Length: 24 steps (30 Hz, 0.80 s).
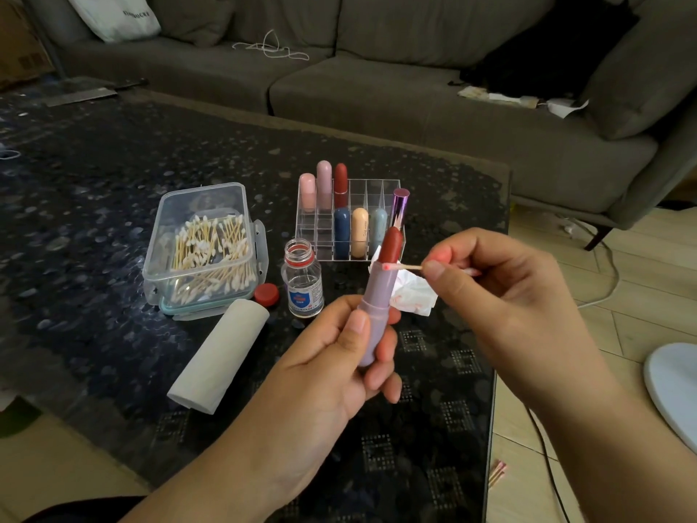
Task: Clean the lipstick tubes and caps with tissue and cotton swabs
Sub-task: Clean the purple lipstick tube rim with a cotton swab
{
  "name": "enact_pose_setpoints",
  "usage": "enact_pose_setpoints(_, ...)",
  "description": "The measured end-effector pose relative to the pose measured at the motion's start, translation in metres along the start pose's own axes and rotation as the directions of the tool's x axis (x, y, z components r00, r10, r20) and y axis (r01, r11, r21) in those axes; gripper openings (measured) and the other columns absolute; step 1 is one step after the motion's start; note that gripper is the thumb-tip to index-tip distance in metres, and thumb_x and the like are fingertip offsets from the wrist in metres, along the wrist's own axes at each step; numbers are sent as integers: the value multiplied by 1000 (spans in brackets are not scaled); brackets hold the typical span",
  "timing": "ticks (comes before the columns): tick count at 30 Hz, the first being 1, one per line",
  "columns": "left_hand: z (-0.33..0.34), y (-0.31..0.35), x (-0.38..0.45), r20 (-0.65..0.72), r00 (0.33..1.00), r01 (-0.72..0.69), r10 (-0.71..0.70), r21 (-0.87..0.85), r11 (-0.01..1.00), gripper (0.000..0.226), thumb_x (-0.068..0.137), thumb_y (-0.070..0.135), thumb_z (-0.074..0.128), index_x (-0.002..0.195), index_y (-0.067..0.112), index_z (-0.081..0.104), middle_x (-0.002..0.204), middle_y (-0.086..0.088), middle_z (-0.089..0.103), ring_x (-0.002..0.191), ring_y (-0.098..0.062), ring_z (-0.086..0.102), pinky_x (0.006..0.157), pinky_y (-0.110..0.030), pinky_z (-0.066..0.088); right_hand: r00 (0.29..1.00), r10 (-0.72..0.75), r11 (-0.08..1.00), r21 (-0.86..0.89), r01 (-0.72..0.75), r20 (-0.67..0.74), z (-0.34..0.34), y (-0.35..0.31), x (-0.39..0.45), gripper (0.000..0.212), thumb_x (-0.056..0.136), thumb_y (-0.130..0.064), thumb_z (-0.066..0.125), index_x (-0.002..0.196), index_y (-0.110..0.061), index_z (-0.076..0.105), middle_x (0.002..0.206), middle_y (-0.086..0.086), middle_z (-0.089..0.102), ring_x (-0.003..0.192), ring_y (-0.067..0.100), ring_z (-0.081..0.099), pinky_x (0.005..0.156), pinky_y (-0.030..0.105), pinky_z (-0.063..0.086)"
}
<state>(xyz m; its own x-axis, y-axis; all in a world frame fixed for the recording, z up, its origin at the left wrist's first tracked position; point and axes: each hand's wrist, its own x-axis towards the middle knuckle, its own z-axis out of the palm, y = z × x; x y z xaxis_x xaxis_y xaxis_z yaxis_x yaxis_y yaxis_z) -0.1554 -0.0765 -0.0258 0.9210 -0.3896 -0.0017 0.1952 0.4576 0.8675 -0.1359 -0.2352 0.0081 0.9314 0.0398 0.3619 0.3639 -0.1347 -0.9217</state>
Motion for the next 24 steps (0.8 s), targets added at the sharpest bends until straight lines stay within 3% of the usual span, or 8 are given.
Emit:
enact_pose_setpoints(3,-3,1,1,45,999,16,-14,-54,998,24,81,37,64,90,16,72,69,-1,50,56,-10,42,58,-25,46,1000,-16,1000,6,16,21,2,0,-1,10,79,-18,63,69,-14,63,57,-9,48,56,1,39,54,12,35)
enact_pose_setpoints(6,-4,1,1,65,998,20,-20,7,1000,26,70,39,73,90,22,70,68,2,46,55,-8,40,58,-24,45,999,-28,1000,-5,28,25,4,0,-1,10,79,-17,64,68,-16,63,58,-9,49,57,1,41,55,11,36)
enact_pose_setpoints(10,-3,0,0,52,999,10,-12,43,999,24,72,30,65,93,19,61,63,5,43,53,-6,39,58,-21,45,1000,-2,1000,23,2,12,2,-1,-1,12,78,-17,63,67,-13,61,55,-10,44,53,0,36,51,9,32)
enact_pose_setpoints(15,-3,1,0,75,997,0,0,-6,1000,7,75,29,63,80,25,66,66,2,43,53,-8,38,58,-22,44,1000,-8,1000,13,8,9,1,-3,-1,12,78,-17,62,66,-16,61,56,-8,44,53,0,35,51,9,31)
enact_pose_setpoints(21,0,5,-2,42,999,24,-23,-11,1000,24,81,23,60,96,5,53,68,0,51,55,-10,40,55,-23,44,1000,-9,1000,23,8,18,1,-3,-1,10,77,-19,66,69,-15,62,57,-9,44,56,1,37,53,10,33)
enact_pose_setpoints(24,2,5,-2,33,999,34,-33,-24,999,23,80,25,55,94,6,53,67,1,50,54,-9,39,54,-23,44,1000,-20,1000,9,19,14,0,-2,-1,9,77,-21,67,72,-15,63,58,-8,45,57,3,38,54,11,34)
